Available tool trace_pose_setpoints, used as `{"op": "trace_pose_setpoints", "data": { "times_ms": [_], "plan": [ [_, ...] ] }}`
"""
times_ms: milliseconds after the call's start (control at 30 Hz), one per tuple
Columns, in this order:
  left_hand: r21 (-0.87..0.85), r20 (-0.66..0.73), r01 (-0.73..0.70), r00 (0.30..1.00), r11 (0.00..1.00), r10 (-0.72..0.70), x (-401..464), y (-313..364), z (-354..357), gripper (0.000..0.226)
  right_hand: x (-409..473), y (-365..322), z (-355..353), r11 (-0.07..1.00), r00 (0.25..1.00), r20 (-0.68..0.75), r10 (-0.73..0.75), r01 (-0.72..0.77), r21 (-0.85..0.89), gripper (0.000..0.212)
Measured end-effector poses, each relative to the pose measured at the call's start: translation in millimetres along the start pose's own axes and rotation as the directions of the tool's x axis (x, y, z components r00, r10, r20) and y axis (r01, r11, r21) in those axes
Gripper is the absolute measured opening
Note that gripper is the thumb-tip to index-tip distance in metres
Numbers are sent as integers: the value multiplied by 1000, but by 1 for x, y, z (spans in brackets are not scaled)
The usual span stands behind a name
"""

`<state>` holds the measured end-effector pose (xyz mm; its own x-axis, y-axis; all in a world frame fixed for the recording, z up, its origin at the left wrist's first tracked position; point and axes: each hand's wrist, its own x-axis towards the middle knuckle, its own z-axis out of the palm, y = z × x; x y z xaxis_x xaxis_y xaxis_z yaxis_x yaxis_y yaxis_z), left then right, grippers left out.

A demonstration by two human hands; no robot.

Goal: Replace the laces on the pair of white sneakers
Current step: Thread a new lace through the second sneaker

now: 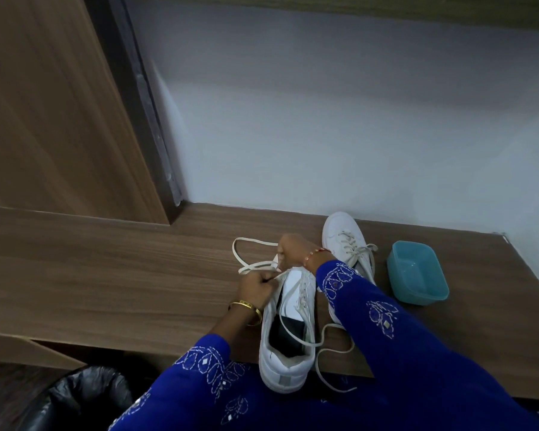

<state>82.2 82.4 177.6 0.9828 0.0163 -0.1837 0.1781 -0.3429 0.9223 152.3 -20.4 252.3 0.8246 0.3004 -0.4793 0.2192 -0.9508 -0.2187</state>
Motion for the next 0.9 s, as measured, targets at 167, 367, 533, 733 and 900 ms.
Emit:
{"op": "trace_pose_setpoints", "data": {
  "times_ms": [167, 367, 533, 733, 900],
  "plan": [
    [-45, -16, 32, 999, 998, -32, -1, 0, 2, 26, -28, -11, -10, 997, 998, 65, 5, -10, 82, 12],
    [45, -30, 73, 997, 996, -71, 3, -6, 2, 30, -59, -21, -32, 995, 989, 115, 95, -93, -25, 30],
    [-3, -18, 63, 998, 998, -63, -1, 2, 2, 43, -78, -34, -48, 986, 990, 110, 91, -74, -148, 33],
    [26, -29, 41, 999, 999, -40, 1, -3, 3, 49, -54, -20, -29, 998, 988, 143, 61, -55, -43, 22],
    [2, -65, 69, 996, 998, -69, 4, -9, 4, 42, -59, 1, -18, 983, 988, 78, 137, -145, 115, 32]
  ]
}}
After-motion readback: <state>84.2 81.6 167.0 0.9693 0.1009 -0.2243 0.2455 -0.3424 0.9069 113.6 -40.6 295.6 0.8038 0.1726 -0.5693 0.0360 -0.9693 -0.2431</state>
